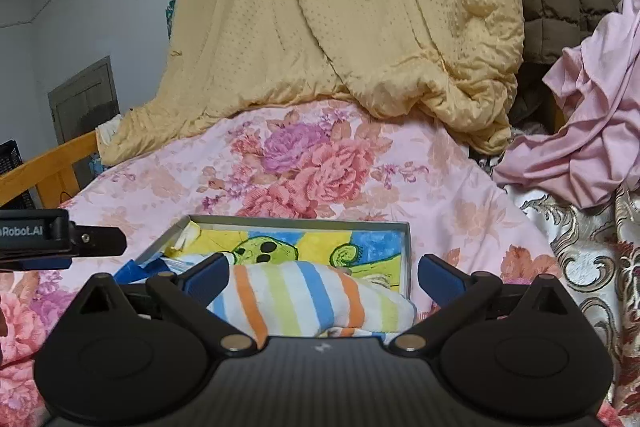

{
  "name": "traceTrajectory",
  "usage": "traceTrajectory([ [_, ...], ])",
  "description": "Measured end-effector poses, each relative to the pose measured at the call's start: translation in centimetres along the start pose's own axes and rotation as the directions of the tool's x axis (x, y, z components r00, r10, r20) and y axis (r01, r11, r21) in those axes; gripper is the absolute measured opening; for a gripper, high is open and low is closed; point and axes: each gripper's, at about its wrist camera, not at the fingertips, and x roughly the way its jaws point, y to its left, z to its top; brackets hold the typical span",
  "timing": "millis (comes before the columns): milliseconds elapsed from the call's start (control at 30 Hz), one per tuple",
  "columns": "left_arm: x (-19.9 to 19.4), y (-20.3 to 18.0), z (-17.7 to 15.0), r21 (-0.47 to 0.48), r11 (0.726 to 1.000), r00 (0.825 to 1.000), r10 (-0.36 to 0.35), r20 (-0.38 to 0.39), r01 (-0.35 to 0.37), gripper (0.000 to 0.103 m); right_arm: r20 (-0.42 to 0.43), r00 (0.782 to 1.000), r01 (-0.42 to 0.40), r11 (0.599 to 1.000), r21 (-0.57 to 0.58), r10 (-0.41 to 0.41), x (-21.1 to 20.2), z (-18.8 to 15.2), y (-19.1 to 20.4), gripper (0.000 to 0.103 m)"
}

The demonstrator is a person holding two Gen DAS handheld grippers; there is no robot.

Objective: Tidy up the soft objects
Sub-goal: 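Lower both cloths into the tray and open both tools, then move both tools back over the grey cloth and jar beside the tray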

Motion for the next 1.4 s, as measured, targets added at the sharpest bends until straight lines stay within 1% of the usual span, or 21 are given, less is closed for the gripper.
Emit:
traceTrajectory([
  [133,-2.2,0.2,-0.3,0.019,1.000,1.000,0.008,0.026,-0.008,0.100,0.026,1.000,-0.003,1.000,-0.013,0.003,-1.8,0.2,0.5,0.103],
  [267,-4.7,0.8,-1.0,0.019,1.000,0.998,0.019,0.060,-0.020,0.101,0.073,0.997,-0.004,1.000,-0.014,0.005,-4.1,0.3,0.9,0.103],
  [333,-6.1,1.0,-1.4,0.018,0.999,0.995,0.037,0.091,-0.039,0.102,0.096,0.995,0.000,1.000,-0.014,0.001,-5.3,0.2,1.1,0.103],
  [467,-8.9,1.5,-2.2,0.033,0.998,0.989,0.050,0.140,-0.055,0.102,0.123,0.992,-0.004,1.000,-0.021,0.007,-7.6,-0.1,1.7,0.103],
  [667,-12.6,2.0,-3.8,0.062,0.996,0.983,0.051,0.175,-0.062,0.102,0.164,0.986,-0.023,0.998,-0.059,0.033,-11.4,-1.1,3.5,0.103],
  [767,-14.1,2.5,-5.0,0.070,0.995,0.982,0.055,0.180,-0.069,0.102,0.180,0.983,-0.014,0.995,-0.102,0.032,-12.9,-1.7,4.8,0.103],
  [867,-15.5,2.9,-6.2,0.092,0.993,0.982,0.051,0.183,-0.069,0.102,0.187,0.982,-0.014,0.993,-0.115,0.035,-14.3,-2.4,5.8,0.103],
  [1033,-17.5,4.0,-7.9,0.108,0.992,0.983,0.047,0.180,-0.067,0.102,0.162,0.986,-0.016,0.990,-0.142,0.039,-16.4,-4.2,7.1,0.103],
  [1233,-19.5,5.6,-9.9,0.104,0.992,0.984,0.048,0.173,-0.067,0.102,0.092,0.995,-0.026,0.984,-0.177,0.043,-18.2,-6.6,8.4,0.103],
  [1400,-20.4,6.9,-11.4,0.103,0.992,0.988,0.051,0.149,-0.067,0.102,0.039,0.999,-0.025,0.986,-0.165,0.032,-19.3,-8.2,8.8,0.103],
])
